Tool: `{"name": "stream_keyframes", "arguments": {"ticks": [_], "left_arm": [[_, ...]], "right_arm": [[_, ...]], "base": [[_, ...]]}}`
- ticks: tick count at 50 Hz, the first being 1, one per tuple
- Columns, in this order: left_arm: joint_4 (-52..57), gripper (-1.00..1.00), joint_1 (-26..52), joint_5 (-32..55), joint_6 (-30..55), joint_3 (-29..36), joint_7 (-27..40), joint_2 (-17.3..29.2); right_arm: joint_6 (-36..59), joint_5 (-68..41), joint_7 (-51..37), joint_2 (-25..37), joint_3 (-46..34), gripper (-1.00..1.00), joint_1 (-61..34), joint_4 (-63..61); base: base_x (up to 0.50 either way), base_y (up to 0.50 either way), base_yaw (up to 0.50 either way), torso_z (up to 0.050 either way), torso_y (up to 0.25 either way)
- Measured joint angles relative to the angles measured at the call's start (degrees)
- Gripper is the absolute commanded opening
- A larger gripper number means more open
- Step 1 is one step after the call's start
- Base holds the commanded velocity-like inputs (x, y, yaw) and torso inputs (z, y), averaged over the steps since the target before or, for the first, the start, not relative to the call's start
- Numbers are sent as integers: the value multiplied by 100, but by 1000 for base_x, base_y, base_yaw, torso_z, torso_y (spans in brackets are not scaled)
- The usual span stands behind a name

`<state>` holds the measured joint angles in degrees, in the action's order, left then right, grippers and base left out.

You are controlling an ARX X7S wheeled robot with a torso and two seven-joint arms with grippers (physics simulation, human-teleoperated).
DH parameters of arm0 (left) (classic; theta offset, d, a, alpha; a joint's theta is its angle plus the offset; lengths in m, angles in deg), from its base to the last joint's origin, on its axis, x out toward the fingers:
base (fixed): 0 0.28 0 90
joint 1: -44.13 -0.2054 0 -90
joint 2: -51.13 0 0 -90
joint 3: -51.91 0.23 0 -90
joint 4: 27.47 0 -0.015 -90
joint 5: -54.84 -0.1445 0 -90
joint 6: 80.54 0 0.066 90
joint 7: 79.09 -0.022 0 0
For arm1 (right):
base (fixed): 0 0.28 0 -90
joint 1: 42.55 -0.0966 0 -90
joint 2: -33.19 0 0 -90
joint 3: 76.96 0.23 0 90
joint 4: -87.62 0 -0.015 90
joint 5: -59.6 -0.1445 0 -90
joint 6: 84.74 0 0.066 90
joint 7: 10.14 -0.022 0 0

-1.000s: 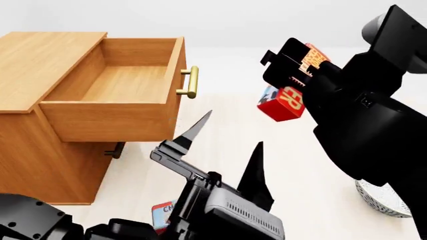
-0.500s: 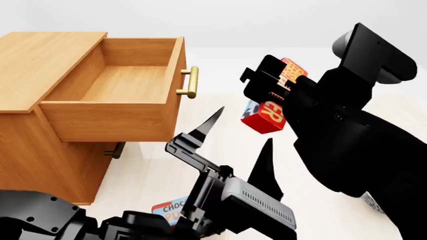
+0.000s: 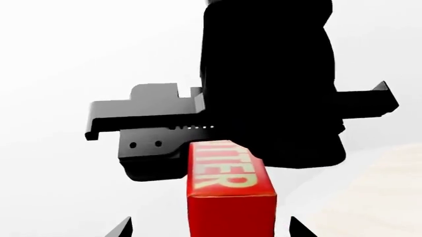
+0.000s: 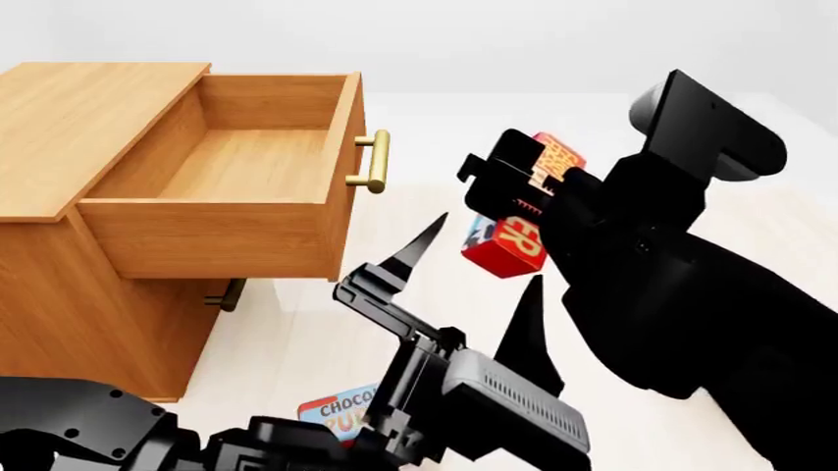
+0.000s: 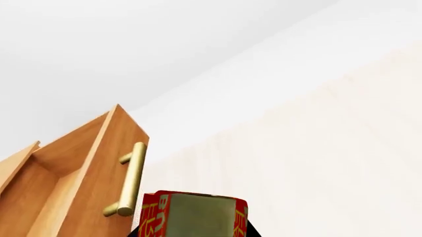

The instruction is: Put the butter at the back in the top drawer of the cabinet and close it.

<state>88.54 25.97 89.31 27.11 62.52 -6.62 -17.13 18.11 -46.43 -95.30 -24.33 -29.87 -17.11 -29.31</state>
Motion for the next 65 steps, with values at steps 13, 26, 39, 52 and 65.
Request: {"name": "stream_keyframes", "arguments": {"ticks": [13, 26, 39, 52, 65], "left_arm": [[-48, 100, -37, 11, -15, -77, -37, -17], [-143, -100, -109, 2, -56, -114, -105, -36], [-118, -100, -196, -84, -127, -128, -254, -53], [-90, -100, -234, -141, -128, -170, -322, -25], [-215, -100, -227, 102, -207, -209, -495, 184]], "right_arm": [[-85, 34, -50, 13, -71, -100, 208, -213], [-156, 72, -150, 31, -137, -100, 347, -487], [-225, 74, -257, 34, -153, -100, 327, -681], [-295, 86, -319, 93, -184, 100, 302, -790], [-429, 2, -299, 411, -28, 100, 349, -1281]], "base": [[0, 0, 0, 0, 2], [0, 0, 0, 1, 1], [0, 0, 0, 1, 1], [0, 0, 0, 0, 1], [0, 0, 0, 1, 2]]}}
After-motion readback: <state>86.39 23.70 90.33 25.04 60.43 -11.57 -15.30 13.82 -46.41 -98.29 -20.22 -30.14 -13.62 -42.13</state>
